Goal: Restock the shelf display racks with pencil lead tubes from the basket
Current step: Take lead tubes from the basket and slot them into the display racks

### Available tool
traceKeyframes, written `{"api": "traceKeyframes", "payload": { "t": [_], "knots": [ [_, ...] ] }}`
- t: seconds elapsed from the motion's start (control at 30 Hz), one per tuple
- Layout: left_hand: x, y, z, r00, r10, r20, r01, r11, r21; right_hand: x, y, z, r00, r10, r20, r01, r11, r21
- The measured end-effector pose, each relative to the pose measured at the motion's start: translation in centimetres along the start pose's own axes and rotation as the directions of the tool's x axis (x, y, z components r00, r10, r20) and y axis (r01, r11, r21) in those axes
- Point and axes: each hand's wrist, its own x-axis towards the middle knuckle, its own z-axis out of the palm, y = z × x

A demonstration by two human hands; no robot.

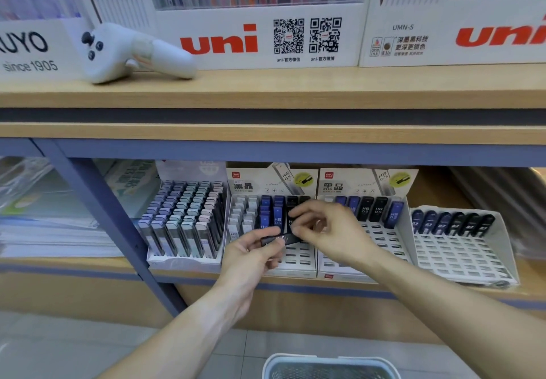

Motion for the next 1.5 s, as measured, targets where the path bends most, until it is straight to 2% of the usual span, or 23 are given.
{"api": "traceKeyframes", "payload": {
  "t": [0.13, 0.27, 0.4, 0.47, 0.57, 0.67, 0.77, 0.9, 1.3, 1.5],
  "knots": [
    [0.1, -0.1, 0.5, 0.999, 0.044, -0.022, -0.046, 0.995, -0.093, -1.2, 0.3, -0.2, 0.997, -0.005, 0.080, 0.001, 0.998, 0.058],
    [0.1, 0.0, 0.8, 0.998, 0.061, -0.001, -0.061, 0.995, -0.073, -1.9, 0.1, -0.6, 0.989, -0.083, 0.119, 0.077, 0.996, 0.049],
    [0.2, -0.1, 0.9, 0.992, 0.075, 0.098, -0.070, 0.996, -0.058, -2.0, 0.8, -1.0, 0.996, -0.090, 0.025, 0.090, 0.996, 0.002],
    [0.2, -0.1, 1.0, 0.987, 0.087, 0.132, -0.088, 0.996, -0.001, -1.7, 1.2, -1.4, 0.993, -0.100, -0.065, 0.097, 0.994, -0.051],
    [0.3, -0.7, 1.0, 0.983, 0.117, 0.139, -0.140, 0.975, 0.173, -1.0, 2.1, -1.7, 0.977, -0.108, -0.182, 0.081, 0.986, -0.149],
    [0.6, -1.2, 1.1, 0.979, 0.143, 0.149, -0.186, 0.920, 0.344, -0.6, 2.6, -1.5, 0.970, -0.138, -0.203, 0.101, 0.978, -0.183],
    [0.7, -1.3, 1.6, 0.971, 0.144, 0.191, -0.216, 0.869, 0.444, -0.2, 2.5, -0.7, 0.955, -0.187, -0.230, 0.142, 0.970, -0.196],
    [0.9, -1.3, 2.5, 0.965, 0.141, 0.222, -0.234, 0.845, 0.481, 0.0, 2.5, 0.2, 0.957, -0.217, -0.192, 0.169, 0.956, -0.239],
    [1.5, -1.9, 3.2, 0.980, 0.083, 0.181, -0.171, 0.820, 0.547, 0.2, 4.0, 0.9, 0.975, -0.173, -0.142, 0.126, 0.948, -0.291],
    [1.4, -1.6, 3.1, 0.970, 0.092, 0.224, -0.200, 0.825, 0.529, 0.3, 4.2, 0.8, 0.962, -0.181, -0.206, 0.094, 0.923, -0.374]
  ]
}}
